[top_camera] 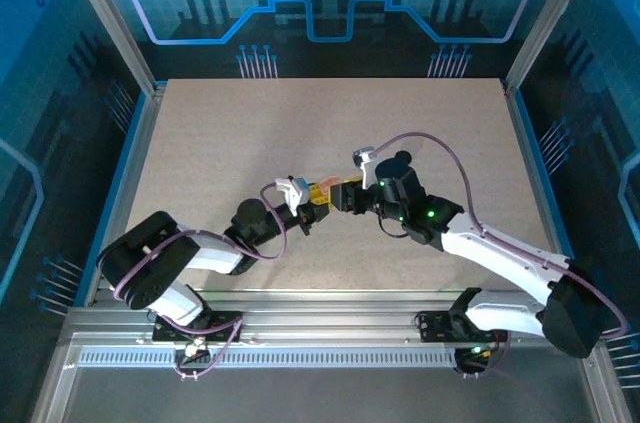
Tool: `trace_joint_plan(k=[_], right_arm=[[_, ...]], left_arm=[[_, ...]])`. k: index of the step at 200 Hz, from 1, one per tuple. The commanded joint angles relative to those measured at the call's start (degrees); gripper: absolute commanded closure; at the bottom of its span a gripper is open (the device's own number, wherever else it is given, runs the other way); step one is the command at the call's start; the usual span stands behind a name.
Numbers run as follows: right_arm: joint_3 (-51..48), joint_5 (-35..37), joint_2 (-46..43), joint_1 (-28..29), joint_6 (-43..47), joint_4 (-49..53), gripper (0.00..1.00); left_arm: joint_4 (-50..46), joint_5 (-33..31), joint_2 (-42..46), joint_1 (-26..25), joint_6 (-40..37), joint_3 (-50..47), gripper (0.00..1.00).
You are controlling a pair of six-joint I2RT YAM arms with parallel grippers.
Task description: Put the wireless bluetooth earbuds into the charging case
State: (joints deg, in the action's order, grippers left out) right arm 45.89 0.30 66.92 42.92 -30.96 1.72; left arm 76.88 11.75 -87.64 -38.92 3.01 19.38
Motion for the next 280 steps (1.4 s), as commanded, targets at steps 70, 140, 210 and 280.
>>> trace_joint_plan(k=[70, 140, 210, 280], right_arm=[[-2.3, -30.6, -14.1, -15.3, 16.2, 7.0, 0.35], [-3.6, -43.4, -14.9, -18.8, 38.6, 13.0, 0.37], [-5.4, -49.2, -13.7, -17.3, 58.2, 10.6, 0.42], [0.9, -46.7, -4.1, -12.7, 60.0, 12.8, 0.42]], left_arm=[[-2.8, 11.2, 6.9, -0.3, 0.3, -0.8, 0.78], [-20.6, 17.9, 19.2, -0.3, -3.2, 1.0, 0.77], [-29.4, 19.9, 25.1, -0.4, -6.1, 1.3, 0.77], [-31.7, 20.0, 27.7, -0.7, -7.1, 1.0, 0.77]])
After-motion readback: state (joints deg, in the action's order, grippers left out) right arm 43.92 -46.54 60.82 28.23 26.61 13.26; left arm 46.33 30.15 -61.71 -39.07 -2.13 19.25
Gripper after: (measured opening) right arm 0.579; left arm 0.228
